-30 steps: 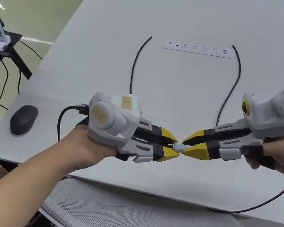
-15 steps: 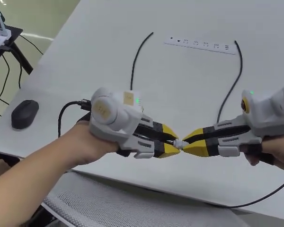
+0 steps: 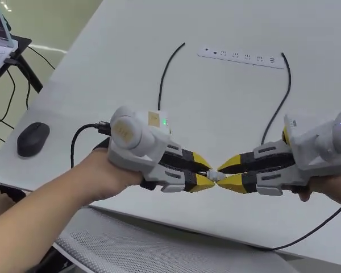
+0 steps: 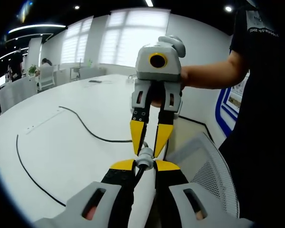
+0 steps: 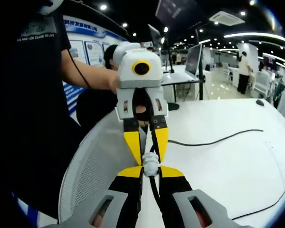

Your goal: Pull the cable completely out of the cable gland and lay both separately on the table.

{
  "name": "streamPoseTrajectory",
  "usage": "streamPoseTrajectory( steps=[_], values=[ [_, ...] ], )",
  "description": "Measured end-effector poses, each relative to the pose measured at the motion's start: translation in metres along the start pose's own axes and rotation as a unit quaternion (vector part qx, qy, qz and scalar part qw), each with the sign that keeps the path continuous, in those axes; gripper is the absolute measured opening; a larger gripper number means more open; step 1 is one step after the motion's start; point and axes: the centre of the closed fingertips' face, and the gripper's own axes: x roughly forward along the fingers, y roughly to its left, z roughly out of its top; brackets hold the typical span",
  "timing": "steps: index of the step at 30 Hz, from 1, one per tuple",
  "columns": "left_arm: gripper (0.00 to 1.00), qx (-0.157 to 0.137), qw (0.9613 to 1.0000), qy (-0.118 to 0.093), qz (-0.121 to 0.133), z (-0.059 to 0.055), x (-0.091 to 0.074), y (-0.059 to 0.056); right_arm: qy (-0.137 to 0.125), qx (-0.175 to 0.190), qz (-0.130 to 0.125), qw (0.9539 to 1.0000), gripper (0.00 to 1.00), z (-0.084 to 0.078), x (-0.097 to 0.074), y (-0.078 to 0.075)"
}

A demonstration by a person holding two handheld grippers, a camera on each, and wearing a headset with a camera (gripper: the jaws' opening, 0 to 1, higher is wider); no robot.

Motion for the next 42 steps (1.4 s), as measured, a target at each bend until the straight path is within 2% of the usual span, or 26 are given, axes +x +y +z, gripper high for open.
streamPoseTrajectory(
  steps=[4,12,14,18,21,24,29,33,37,39,42],
  values=[
    [0.15,-0.010,0.9999,-0.001,0.001,-0.001,-0.001,0.000,0.020,-0.038,-0.022,0.9988,0.07,0.000,0.003,0.002],
    [0.15,-0.027,0.9996,-0.007,0.003,-0.003,-0.002,-0.003,0.040,-0.074,-0.052,0.9951,0.07,-0.002,0.004,0.002],
    [0.15,-0.044,0.9989,-0.012,0.001,-0.001,-0.003,-0.004,0.049,-0.096,-0.067,0.9920,0.07,0.000,0.003,0.002],
    [0.15,-0.052,0.9984,-0.021,-0.001,0.001,-0.004,-0.003,0.052,-0.118,-0.091,0.9875,0.08,0.000,0.002,0.002],
    [0.15,-0.062,0.9979,-0.021,0.000,0.000,-0.003,-0.004,0.059,-0.147,-0.108,0.9814,0.08,-0.003,0.003,0.002],
    [0.15,-0.076,0.9969,-0.021,0.001,-0.002,-0.002,-0.003,0.060,-0.155,-0.116,0.9792,0.08,-0.005,0.004,0.002],
    [0.15,-0.076,0.9969,-0.020,0.002,-0.003,-0.002,-0.003,0.062,-0.164,-0.128,0.9761,0.08,-0.004,0.004,0.001],
    [0.15,-0.074,0.9970,-0.021,0.002,-0.001,-0.003,-0.003,0.060,-0.167,-0.131,0.9754,0.08,-0.003,0.003,0.000],
    [0.15,-0.069,0.9973,-0.023,0.005,0.001,-0.004,-0.002,0.055,-0.162,-0.134,0.9762,0.08,0.000,0.003,-0.002],
    [0.15,-0.063,0.9978,-0.021,0.006,0.001,-0.004,-0.001,0.053,-0.145,-0.130,0.9795,0.09,0.000,0.003,-0.004],
    [0.15,-0.059,0.9978,-0.029,0.010,0.004,-0.006,0.000,0.057,-0.144,-0.139,0.9782,0.09,0.000,0.001,-0.008]
  ],
)
